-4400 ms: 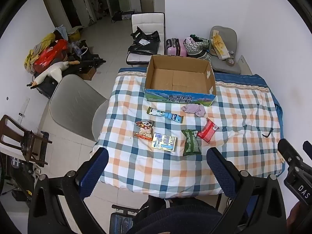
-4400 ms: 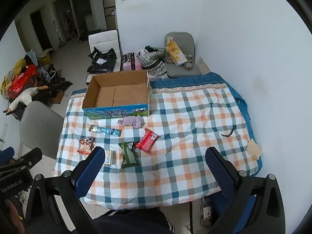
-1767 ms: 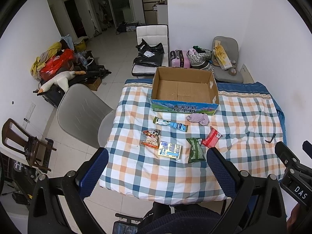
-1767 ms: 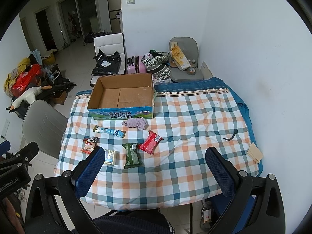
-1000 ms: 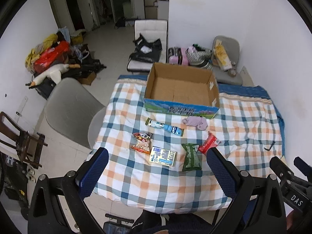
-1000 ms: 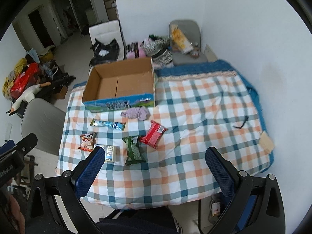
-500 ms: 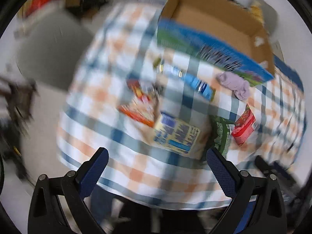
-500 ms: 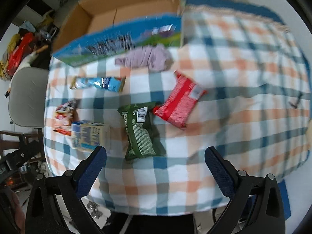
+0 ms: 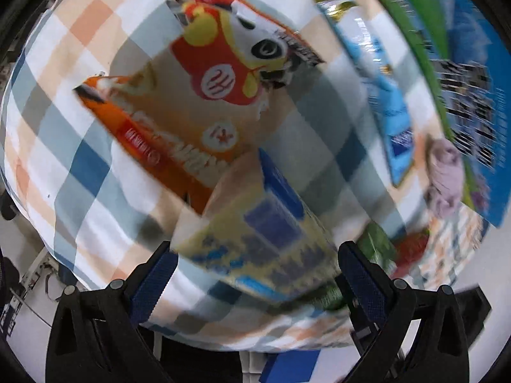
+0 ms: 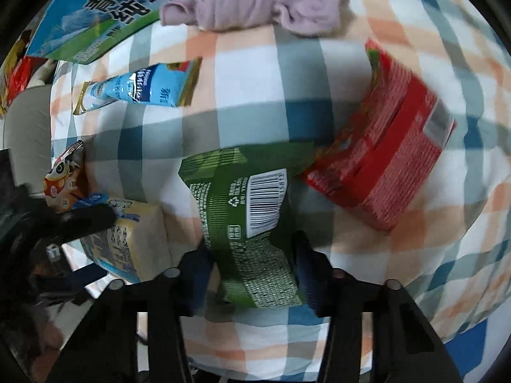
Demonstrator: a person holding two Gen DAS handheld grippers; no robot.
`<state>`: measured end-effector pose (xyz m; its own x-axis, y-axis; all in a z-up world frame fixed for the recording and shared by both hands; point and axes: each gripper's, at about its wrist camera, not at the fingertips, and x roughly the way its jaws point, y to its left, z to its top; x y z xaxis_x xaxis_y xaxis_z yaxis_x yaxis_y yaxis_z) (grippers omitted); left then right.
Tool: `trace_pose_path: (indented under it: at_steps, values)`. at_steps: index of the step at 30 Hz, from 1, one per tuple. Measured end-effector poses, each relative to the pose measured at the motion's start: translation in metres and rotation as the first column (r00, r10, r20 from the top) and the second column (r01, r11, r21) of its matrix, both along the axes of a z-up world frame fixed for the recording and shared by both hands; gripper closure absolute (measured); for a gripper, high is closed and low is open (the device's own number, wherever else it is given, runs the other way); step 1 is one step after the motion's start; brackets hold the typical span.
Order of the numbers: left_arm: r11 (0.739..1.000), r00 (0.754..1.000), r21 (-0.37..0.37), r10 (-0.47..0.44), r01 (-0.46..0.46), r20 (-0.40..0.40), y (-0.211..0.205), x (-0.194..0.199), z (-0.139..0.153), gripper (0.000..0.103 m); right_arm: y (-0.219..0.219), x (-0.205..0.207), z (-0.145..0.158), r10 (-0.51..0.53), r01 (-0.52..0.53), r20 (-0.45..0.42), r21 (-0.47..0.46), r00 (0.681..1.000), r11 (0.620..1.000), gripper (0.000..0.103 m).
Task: Organize soft objects
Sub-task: 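Grasp the green snack bag with the right tool while the left tool grasps the milk carton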
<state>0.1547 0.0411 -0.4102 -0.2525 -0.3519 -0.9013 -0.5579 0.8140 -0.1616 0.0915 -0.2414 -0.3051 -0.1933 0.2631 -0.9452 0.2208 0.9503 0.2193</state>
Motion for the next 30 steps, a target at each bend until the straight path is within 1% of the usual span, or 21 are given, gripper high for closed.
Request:
trace_pose_path:
  at_steps: [1, 3, 5, 6, 7, 9, 11, 12, 13, 15, 16, 17, 18, 19, 20, 21, 22, 24, 25, 27, 30]
  values:
    - [1.000, 1.000, -0.012, -0.007, 0.008, 0.015, -0.003, 0.001, -0.001, 0.011, -0.001, -0.001, -0.001, 0.003, -0.003, -0.005, -0.003, 1.000, 1.000, 0.056]
    - [0.997, 0.996, 0.012, -0.070, 0.070, 0.046, -0.009, 0.002, 0.004, 0.014, -0.004, -0.003, -0.001, 0.012, -0.012, -0.018, -0.006, 1.000, 1.000, 0.057]
    - [0.970, 0.968, 0.092, -0.235, 0.227, 0.092, -0.026, 0.005, 0.018, 0.017, -0.006, -0.006, -0.003, 0.032, -0.033, -0.039, -0.017, 0.999, 0.999, 0.058]
    - [0.932, 0.931, 0.145, -0.349, 0.332, 0.110, -0.039, 0.006, 0.027, 0.018, -0.007, -0.008, -0.005, 0.043, -0.044, -0.048, -0.017, 0.998, 0.999, 0.058]
    - [0.883, 0.884, 0.198, -0.452, 0.425, 0.116, -0.052, 0.005, 0.033, 0.018, -0.007, -0.010, -0.006, 0.053, -0.054, -0.059, -0.017, 0.997, 0.998, 0.058]
    - [0.758, 0.768, 0.299, -0.631, 0.579, 0.112, -0.078, 0.003, 0.040, 0.020, -0.006, -0.013, -0.010, 0.068, -0.069, -0.057, -0.016, 0.996, 0.998, 0.058]
    - [0.666, 0.683, 0.337, -0.725, 0.666, 0.085, -0.099, 0.001, 0.038, 0.019, 0.001, -0.008, -0.016, 0.067, -0.068, -0.050, -0.019, 0.996, 0.997, 0.057]
    - [0.645, 0.667, 0.350, -0.741, 0.679, 0.074, -0.104, 0.002, 0.036, 0.019, 0.003, -0.007, -0.019, 0.062, -0.063, -0.048, -0.014, 0.997, 0.998, 0.056]
    - [0.642, 0.666, 0.355, -0.743, 0.680, 0.068, -0.106, 0.004, 0.035, 0.019, 0.007, -0.004, -0.025, 0.056, -0.057, -0.052, -0.004, 0.997, 0.998, 0.056]
    - [0.682, 0.707, 0.334, -0.705, 0.651, 0.063, -0.104, 0.007, 0.031, 0.019, 0.010, -0.008, -0.031, 0.049, -0.049, -0.060, 0.006, 0.997, 0.999, 0.055]
    - [0.738, 0.756, 0.294, -0.650, 0.607, 0.071, -0.097, 0.007, 0.029, 0.019, 0.004, -0.006, -0.033, 0.048, -0.048, -0.062, 0.008, 0.997, 0.999, 0.055]
    - [0.782, 0.795, 0.266, -0.601, 0.564, 0.082, -0.090, 0.005, 0.030, 0.019, 0.005, -0.006, -0.030, 0.047, -0.046, -0.064, 0.011, 0.997, 0.999, 0.055]
    - [0.816, 0.826, 0.251, -0.556, 0.521, 0.092, -0.084, 0.001, 0.032, 0.019, 0.006, -0.007, -0.033, 0.045, -0.044, -0.064, 0.014, 0.997, 0.999, 0.055]
    - [0.841, 0.848, 0.239, -0.519, 0.486, 0.103, -0.078, -0.003, 0.033, 0.019, 0.001, -0.010, -0.031, 0.042, -0.041, -0.064, 0.018, 0.997, 0.999, 0.055]
    - [0.858, 0.862, 0.226, -0.493, 0.461, 0.113, -0.076, -0.007, 0.034, 0.019, 0.002, -0.010, -0.036, 0.040, -0.039, -0.064, 0.020, 0.997, 0.999, 0.055]
    - [0.868, 0.870, 0.220, -0.478, 0.446, 0.120, -0.074, -0.010, 0.034, 0.020, 0.002, -0.012, -0.042, 0.041, -0.040, -0.064, 0.020, 0.997, 0.999, 0.055]
    - [0.872, 0.874, 0.222, -0.469, 0.436, 0.125, -0.073, -0.013, 0.033, 0.020, 0.003, -0.013, -0.047, 0.046, -0.045, -0.066, 0.018, 0.997, 0.999, 0.055]
    - [0.870, 0.871, 0.229, -0.472, 0.436, 0.135, -0.074, -0.018, 0.032, 0.039, 0.003, -0.016, -0.052, 0.055, -0.055, -0.066, 0.008, 0.996, 0.998, 0.055]
    - [0.863, 0.865, 0.241, -0.483, 0.445, 0.134, -0.077, -0.021, 0.032, 0.039, 0.005, -0.017, -0.053, 0.077, -0.077, -0.062, 0.003, 0.995, 0.997, 0.055]
    - [0.847, 0.849, 0.268, -0.508, 0.460, 0.148, -0.080, -0.033, 0.023, 0.040, 0.009, -0.021, -0.058, 0.084, -0.085, -0.068, -0.003, 0.994, 0.996, 0.055]
    - [0.805, 0.810, 0.325, -0.564, 0.497, 0.157, -0.094, -0.041, 0.039, 0.041, 0.007, -0.026, -0.054, 0.072, -0.072, -0.066, 0.001, 0.995, 0.997, 0.057]
